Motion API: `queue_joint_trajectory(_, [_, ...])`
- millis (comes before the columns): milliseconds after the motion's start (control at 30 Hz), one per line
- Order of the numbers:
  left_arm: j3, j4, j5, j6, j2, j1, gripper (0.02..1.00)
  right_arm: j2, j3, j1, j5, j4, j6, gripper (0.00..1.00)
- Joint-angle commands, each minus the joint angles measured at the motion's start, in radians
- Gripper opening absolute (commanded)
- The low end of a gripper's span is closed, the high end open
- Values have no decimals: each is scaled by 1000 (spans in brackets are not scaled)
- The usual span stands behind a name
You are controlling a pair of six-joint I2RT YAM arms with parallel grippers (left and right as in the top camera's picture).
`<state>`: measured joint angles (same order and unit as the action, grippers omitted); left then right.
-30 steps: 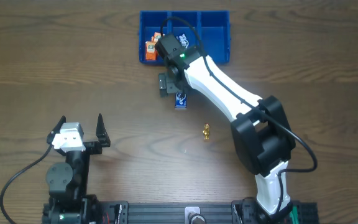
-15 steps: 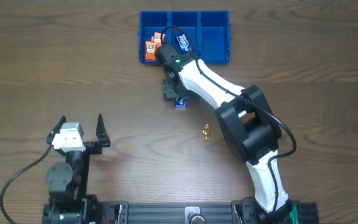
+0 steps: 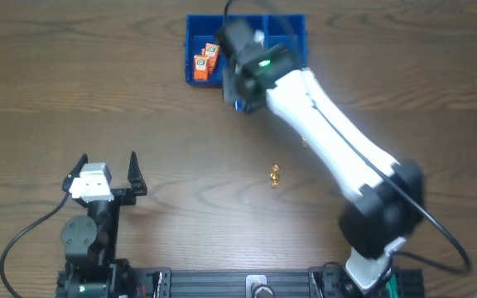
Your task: Sort Candies Into Trays
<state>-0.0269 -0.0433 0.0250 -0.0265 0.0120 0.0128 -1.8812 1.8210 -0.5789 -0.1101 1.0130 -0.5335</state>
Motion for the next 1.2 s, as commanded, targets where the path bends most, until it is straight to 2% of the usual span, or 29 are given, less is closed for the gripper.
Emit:
queue_joint_trajectory(33, [22, -35, -6, -4, -3, -6, 998, -88, 323, 76, -111, 38, 140, 207])
queue_joint_trajectory(100, [22, -35, -6, -4, -3, -6, 998, -183, 406, 119, -114, -15, 165, 202])
queue_joint_trajectory(300, [22, -35, -6, -4, -3, -6, 998, -380, 408, 157, -105, -211, 179, 202])
queue_joint_trajectory(600, [22, -35, -6, -4, -3, -6, 998, -476, 407, 155, -72, -225, 187, 220])
queue_joint_trajectory(667, [22, -35, -6, -4, -3, -6, 998, -483, 407, 151, -71, -225, 187, 253])
queue_joint_trajectory(733, [22, -35, -6, -4, -3, -6, 998, -484, 407, 146, -71, -226, 188, 382])
queue_joint_trajectory(800, [22, -35, -6, -4, -3, -6, 996, -483, 408, 142, -72, -227, 196, 634])
queue_joint_trajectory(867, [22, -35, -6, -4, -3, -6, 998, -483, 408, 139, -69, -226, 195, 818])
queue_joint_trajectory(933, [22, -35, -6, -4, -3, -6, 996, -452, 408, 128, -69, -224, 195, 875])
queue_joint_trajectory(1000, [22, -35, -6, -4, -3, -6, 998, -384, 408, 125, -69, -202, 195, 888])
queue_joint_trajectory(1100, [22, -35, -6, -4, -3, -6, 998, -208, 395, 124, -78, -89, 217, 923])
queue_joint_trajectory(1200, [22, -35, -6, -4, -3, -6, 998, 0, 241, 106, -91, 13, 220, 928])
